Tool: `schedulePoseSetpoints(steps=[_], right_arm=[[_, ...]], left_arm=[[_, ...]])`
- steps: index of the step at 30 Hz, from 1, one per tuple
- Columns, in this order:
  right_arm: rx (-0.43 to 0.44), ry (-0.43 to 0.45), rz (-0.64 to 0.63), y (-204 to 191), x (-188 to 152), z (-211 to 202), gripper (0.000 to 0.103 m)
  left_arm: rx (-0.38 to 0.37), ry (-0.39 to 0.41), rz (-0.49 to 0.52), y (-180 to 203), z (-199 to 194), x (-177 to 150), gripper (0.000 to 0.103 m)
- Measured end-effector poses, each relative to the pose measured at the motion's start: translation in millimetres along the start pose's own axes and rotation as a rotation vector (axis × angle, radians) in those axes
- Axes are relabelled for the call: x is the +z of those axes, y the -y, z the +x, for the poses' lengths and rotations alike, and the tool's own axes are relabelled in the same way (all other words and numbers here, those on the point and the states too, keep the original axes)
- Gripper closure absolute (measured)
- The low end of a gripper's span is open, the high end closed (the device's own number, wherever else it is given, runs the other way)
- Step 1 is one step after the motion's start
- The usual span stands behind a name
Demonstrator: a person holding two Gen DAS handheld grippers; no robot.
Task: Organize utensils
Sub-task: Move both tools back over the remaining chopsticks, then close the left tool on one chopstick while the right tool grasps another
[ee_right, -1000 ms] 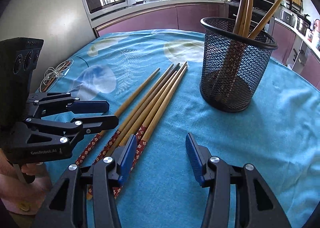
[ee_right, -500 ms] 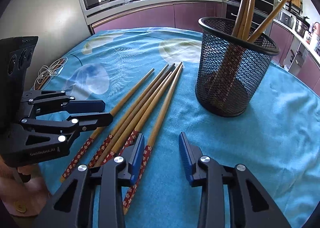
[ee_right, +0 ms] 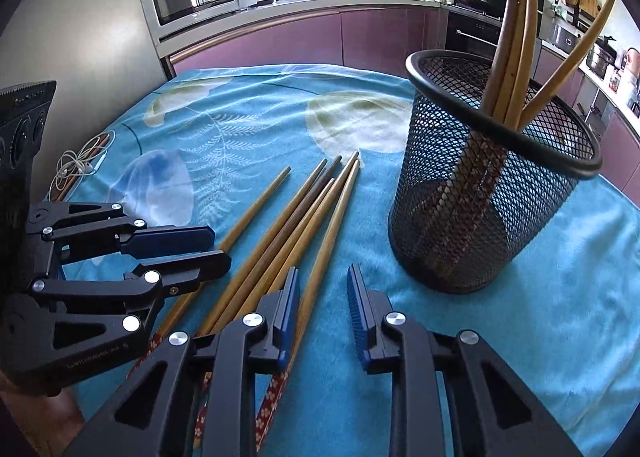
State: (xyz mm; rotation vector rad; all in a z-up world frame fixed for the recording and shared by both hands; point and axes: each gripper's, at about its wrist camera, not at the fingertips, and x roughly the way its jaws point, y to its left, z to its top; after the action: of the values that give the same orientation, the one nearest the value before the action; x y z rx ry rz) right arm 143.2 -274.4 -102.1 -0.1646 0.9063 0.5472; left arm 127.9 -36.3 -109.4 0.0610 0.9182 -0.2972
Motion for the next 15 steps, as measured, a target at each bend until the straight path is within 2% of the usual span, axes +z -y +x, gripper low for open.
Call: schedulePoseSetpoints(steps=[5, 8, 15], right_arm=[[0.018, 0.012, 0.051, 8, 2, 2, 0.093], [0.043, 0.017, 0.098, 15, 0, 1, 0.096], [0.070, 0.037, 0.139, 22, -8, -11, 0.097]], left_arm=[[0.010, 0.004, -0.016, 0, 5, 5, 0.088], [0.013, 0.002, -0.032, -1, 5, 7, 0.090], [-0.004, 0.009, -0.081, -5, 3, 6, 0.096]])
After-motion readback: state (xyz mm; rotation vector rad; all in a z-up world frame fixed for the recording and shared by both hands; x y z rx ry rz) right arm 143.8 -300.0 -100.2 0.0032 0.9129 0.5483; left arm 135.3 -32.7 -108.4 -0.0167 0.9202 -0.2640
